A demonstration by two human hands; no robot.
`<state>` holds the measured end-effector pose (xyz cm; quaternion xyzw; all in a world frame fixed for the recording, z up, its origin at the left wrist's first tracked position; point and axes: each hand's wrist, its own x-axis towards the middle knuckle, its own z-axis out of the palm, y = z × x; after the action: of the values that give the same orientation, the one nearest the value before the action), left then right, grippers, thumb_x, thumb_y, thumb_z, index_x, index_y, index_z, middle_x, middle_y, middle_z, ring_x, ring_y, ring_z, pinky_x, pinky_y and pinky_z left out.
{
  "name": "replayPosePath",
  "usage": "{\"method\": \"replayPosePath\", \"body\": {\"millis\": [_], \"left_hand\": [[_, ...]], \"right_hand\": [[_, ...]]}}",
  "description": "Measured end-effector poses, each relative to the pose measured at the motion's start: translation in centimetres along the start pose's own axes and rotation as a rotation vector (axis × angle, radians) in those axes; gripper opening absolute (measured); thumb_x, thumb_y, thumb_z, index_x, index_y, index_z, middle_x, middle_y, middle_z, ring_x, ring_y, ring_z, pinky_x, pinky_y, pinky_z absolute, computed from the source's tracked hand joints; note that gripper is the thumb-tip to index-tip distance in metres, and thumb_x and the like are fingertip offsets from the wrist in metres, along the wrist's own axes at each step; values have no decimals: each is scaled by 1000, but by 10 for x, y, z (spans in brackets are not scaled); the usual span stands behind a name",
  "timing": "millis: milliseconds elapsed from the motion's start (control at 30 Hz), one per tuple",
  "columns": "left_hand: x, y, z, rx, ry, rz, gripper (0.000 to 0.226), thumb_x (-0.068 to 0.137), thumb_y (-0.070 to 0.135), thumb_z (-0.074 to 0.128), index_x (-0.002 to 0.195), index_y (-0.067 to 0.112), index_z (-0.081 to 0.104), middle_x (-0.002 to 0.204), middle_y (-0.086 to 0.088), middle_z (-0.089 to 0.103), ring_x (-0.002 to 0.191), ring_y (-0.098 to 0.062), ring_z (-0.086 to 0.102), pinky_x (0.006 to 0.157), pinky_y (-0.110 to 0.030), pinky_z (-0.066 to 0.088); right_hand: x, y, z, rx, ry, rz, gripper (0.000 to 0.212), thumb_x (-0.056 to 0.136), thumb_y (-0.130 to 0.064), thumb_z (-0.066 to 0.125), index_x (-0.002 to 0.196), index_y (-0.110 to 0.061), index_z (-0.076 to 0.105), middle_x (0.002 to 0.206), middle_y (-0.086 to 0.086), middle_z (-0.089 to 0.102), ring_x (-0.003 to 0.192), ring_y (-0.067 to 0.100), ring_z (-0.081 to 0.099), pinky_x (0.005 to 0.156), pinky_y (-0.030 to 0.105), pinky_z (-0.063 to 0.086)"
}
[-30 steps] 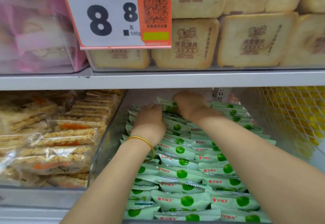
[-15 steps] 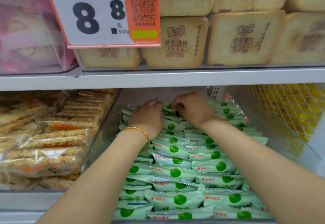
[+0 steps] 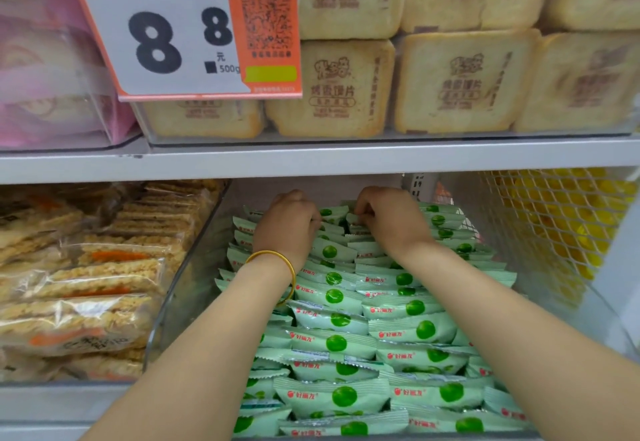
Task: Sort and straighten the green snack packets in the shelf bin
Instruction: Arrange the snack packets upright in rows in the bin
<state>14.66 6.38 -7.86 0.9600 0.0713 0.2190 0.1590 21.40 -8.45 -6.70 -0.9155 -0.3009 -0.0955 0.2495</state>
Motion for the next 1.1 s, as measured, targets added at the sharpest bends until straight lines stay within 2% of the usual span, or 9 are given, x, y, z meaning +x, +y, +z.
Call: {"method": "replayPosePath", "body": {"millis": [100, 200, 333, 500, 600, 733, 833, 967, 1100], "left_hand": [[1, 1, 0, 27, 21, -43, 16, 90, 8, 57, 75, 5, 62, 98, -9, 58, 99, -25, 51, 76, -37, 50], [1, 1, 0, 36, 35, -66, 15, 90, 8, 54, 83, 4, 67, 99, -10, 61, 99, -27, 53, 76, -40, 50], [-2, 2, -2, -42, 52, -107, 15, 90, 11, 55, 92, 13, 70, 100, -7, 66, 98, -26, 57, 78, -38, 51], [-1, -1, -1, -98, 34, -149, 12, 90, 13, 57, 95, 14, 68, 102, -8, 66, 98, -26, 58, 80, -36, 49], [0, -4, -3, -151, 44, -151, 15, 88, 11, 60, 103, 12, 62, 109, -7, 63, 104, -25, 56, 85, -35, 47], [-1, -6, -2, -159, -4, -161, 26, 90, 11, 56, 116, 12, 55, 121, -8, 58, 114, -26, 51, 94, -38, 44], [-3, -6, -4, -186, -65, -204, 32, 92, 12, 54, 124, 12, 49, 127, -9, 56, 117, -28, 51, 96, -40, 44], [-7, 4, -13, -44, -104, -171, 38, 97, 16, 44, 135, 11, 41, 142, -10, 41, 130, -28, 38, 103, -34, 36], [-17, 18, -8, 145, -365, -41, 53, 102, 37, 20, 151, 22, 6, 159, 4, -5, 146, -12, -4, 119, -36, 2]], "right_hand": [[-1, 0, 0, -52, -1, 27, 19, 88, 3, 50, 94, -11, 61, 98, 8, 65, 88, 26, 60, 77, 38, 53], [-4, -8, -2, -102, 34, -12, 20, 87, 2, 51, 100, -10, 60, 103, 8, 63, 95, 27, 57, 78, 36, 50], [-7, -21, -6, -85, -21, -77, 17, 91, -28, 58, 102, -19, 66, 111, 1, 61, 112, 24, 45, 88, 35, 43], [-2, -28, 5, -230, -96, -16, 30, 90, -39, 56, 69, -18, 54, 88, 2, 52, 107, 27, 47, 79, 34, 37], [4, -29, 8, -236, -51, 5, 19, 91, -32, 55, 90, -17, 67, 99, 2, 63, 110, 25, 46, 84, 35, 37], [9, -33, 12, -321, -95, 20, 21, 91, -16, 52, 107, -20, 64, 111, 2, 62, 118, 24, 40, 86, 35, 33], [11, -32, 9, -333, -192, 27, 24, 91, -16, 51, 113, -20, 61, 114, 3, 60, 122, 24, 39, 91, 38, 35], [0, -21, -4, 33, -151, 44, 25, 92, -15, 53, 109, -23, 68, 118, -2, 64, 115, 21, 52, 96, 35, 45], [-19, -11, -29, 43, -40, 83, 41, 92, 0, 44, 118, -25, 64, 127, -2, 60, 119, 20, 51, 99, 34, 44]]}}
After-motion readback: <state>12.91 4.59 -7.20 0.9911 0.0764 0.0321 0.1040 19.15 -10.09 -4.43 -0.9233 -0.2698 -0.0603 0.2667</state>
